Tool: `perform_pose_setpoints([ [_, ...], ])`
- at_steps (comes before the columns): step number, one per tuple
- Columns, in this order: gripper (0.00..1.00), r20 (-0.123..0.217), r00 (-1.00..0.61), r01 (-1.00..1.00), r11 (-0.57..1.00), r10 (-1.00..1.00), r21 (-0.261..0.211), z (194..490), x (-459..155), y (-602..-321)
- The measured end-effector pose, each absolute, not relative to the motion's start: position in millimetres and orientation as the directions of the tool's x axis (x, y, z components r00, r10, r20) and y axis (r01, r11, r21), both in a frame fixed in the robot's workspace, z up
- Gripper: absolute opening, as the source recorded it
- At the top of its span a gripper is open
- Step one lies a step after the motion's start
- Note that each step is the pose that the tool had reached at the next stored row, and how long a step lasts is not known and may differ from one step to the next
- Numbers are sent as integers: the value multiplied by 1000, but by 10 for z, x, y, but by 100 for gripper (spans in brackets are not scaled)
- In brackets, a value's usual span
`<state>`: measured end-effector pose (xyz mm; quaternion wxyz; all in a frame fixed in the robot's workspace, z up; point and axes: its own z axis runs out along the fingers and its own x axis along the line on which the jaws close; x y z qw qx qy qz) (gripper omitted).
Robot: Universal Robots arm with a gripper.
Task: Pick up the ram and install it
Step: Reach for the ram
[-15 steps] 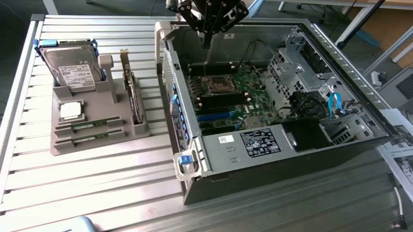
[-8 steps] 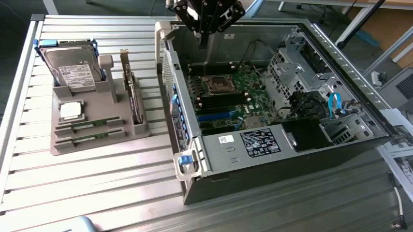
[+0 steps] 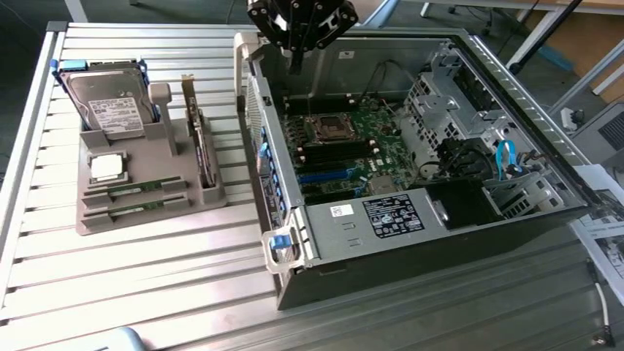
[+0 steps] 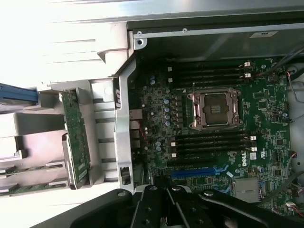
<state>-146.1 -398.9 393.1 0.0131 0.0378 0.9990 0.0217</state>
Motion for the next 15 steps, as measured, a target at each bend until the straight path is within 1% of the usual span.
perform_pose_setpoints([
  [15,11,-24,-997,75,996,76,44,3931,-1689,-3989],
])
